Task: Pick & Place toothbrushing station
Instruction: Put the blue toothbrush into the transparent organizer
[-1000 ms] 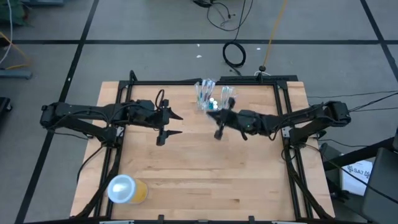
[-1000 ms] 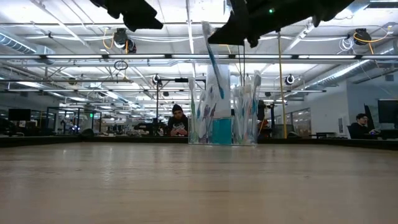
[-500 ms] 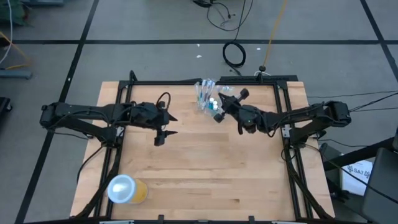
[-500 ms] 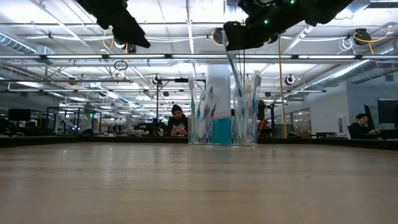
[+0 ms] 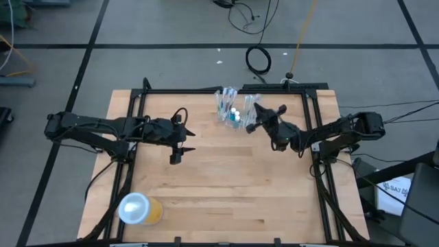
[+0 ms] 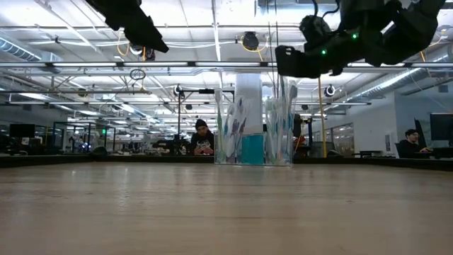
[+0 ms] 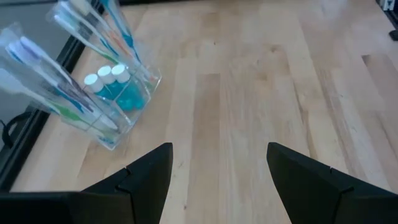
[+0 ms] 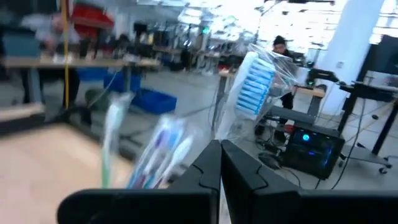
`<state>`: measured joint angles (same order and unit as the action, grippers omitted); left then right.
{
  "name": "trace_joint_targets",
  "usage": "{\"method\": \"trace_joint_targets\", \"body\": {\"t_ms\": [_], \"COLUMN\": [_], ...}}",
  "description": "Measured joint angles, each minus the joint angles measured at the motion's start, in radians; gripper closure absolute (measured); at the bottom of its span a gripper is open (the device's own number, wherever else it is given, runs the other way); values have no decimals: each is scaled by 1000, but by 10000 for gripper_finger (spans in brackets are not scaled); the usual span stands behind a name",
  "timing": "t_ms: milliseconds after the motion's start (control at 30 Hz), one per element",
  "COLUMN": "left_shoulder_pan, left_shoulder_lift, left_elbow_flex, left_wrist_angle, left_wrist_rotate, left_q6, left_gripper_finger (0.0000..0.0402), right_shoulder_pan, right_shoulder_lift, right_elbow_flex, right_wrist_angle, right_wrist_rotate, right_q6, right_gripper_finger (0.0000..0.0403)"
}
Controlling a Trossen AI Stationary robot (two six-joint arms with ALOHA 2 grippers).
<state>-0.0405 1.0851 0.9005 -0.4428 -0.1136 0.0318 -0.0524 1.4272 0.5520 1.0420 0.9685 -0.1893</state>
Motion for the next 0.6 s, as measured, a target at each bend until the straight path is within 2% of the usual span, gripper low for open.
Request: {"method": "trace_joint_targets", "body": {"t_ms": [67, 233, 433, 600], "left_shoulder_pan": [1, 1, 12, 31], "left_shoulder_lift": [0, 0, 0, 0], "left_elbow_flex": [0, 0, 0, 0], "left_wrist_angle": [21, 92, 132, 150], "left_wrist_rotate": [-2, -3, -7, -49], "left_q6": [19, 73, 134, 156], "left_gripper_finger": [133, 133, 133, 133], "right_shoulder_pan": [-12, -13, -5, -5], "right_shoulder_lift": [7, 27, 32, 32], "right_elbow_flex": [-17, -28, -28, -28], "right_wrist_angle": [44, -16, -138, -272], "right_wrist_rotate": [-1, -4, -31, -43], "right_q6": [6, 24, 108, 182], "right_gripper_finger": [403, 403, 403, 403]}}
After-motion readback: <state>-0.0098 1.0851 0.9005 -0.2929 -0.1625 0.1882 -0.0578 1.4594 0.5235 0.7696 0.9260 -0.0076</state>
